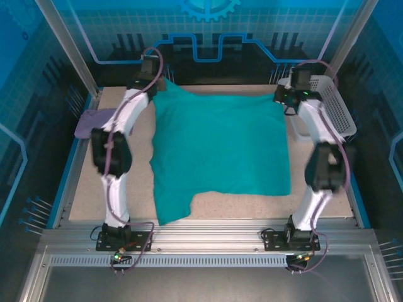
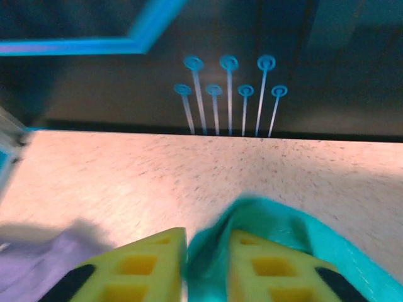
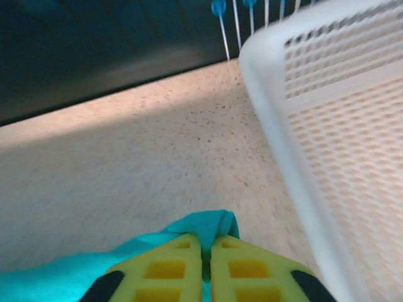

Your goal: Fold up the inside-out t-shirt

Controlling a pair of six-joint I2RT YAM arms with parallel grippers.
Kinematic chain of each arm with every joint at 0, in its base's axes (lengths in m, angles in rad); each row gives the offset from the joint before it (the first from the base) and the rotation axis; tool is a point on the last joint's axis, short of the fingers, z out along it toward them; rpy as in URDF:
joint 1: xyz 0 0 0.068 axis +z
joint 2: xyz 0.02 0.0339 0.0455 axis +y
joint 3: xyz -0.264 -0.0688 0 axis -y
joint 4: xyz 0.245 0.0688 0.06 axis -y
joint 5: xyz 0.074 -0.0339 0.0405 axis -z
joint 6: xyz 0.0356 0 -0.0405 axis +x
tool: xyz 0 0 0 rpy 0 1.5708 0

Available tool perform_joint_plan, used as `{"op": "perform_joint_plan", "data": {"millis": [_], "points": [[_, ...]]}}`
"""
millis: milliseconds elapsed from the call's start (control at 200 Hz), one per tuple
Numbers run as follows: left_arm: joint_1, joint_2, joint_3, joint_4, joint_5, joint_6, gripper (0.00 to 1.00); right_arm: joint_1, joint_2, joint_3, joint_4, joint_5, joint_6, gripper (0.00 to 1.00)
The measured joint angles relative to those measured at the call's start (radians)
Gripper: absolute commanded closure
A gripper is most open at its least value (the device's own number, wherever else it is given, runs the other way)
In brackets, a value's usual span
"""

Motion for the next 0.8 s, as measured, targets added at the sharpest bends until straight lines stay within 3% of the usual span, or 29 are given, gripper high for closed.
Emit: {"op": "perform_joint_plan", "data": {"millis": [115, 215, 310, 500, 675, 800], "points": [[0.006, 0.337, 0.379, -0.134, 0.043, -0.032, 0.51, 0.022, 0.305, 0.24, -0.027, 0.044, -0.027, 0.65], [0.006, 0.35, 0.363, -0.221, 0.068, -0.066, 0.46, 0.048, 0.351, 0.248, -0.088, 0.07, -0.05, 0.64], [0.006, 0.14, 0.02, -0.157, 0.121, -0.119, 0.42, 0.082, 0.257, 0.131, -0.089, 0.071, -0.06, 0.62], [0.006, -0.494, -0.734, 0.089, 0.288, -0.302, 0.37, 0.168, -0.119, -0.297, -0.108, 0.011, -0.038, 0.59], [-0.036, -0.819, -1.104, 0.236, 0.447, -0.442, 0.35, 0.117, -0.381, -0.606, -0.162, -0.021, 0.001, 0.57], [-0.182, -0.909, -1.282, 0.186, 0.465, -0.473, 0.35, -0.016, -0.494, -0.758, -0.201, -0.026, 0.027, 0.56]]}}
